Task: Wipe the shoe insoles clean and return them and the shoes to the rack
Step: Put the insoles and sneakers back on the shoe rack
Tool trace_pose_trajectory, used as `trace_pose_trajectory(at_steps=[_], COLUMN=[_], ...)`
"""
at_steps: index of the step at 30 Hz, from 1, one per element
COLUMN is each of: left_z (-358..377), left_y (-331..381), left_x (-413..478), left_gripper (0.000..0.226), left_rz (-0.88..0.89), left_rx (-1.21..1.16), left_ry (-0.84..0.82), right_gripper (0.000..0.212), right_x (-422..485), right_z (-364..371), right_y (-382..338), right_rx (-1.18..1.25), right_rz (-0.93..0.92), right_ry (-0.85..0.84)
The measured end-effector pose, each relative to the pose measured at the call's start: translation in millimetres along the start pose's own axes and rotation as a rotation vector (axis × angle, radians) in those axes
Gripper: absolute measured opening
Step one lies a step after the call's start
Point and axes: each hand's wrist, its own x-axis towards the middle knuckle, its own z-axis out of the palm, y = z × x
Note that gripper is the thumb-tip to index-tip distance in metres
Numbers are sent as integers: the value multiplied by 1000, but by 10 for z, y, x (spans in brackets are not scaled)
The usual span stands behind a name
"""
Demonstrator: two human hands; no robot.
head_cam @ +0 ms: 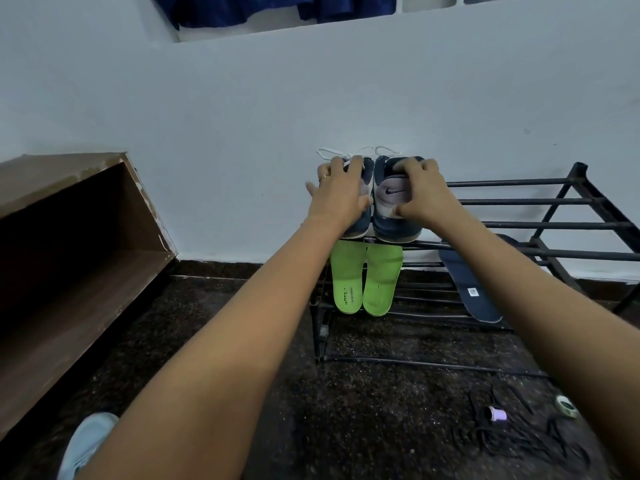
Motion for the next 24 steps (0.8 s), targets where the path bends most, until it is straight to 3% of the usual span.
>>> trace_pose_trajectory(at_steps=[4,7,12,20,24], left_z=[-263,-365,-169,376,649], left_y=[-372,-834,-1684,-2558,-2803], left_x=[-356,-832,-1923,-3646,-4381], left_gripper=[63,63,69,62,62], left_rz=[109,93,-20,-513,-737], left_rx=[79,140,253,240,269], left_ry=[68,-33,-169,-487,-590], right_gripper=[53,42,40,42,55], right_x=[-333,-610,-1201,-2240,-2609], right_z=[234,587,1523,2871,3258], right_y=[-275,-519,-957,-1364,-1416], right_rx=[89,82,139,68,-41], right_rz=[-203,-407,-578,-479,-499], right_ry=[330,352,-42,-713,-908])
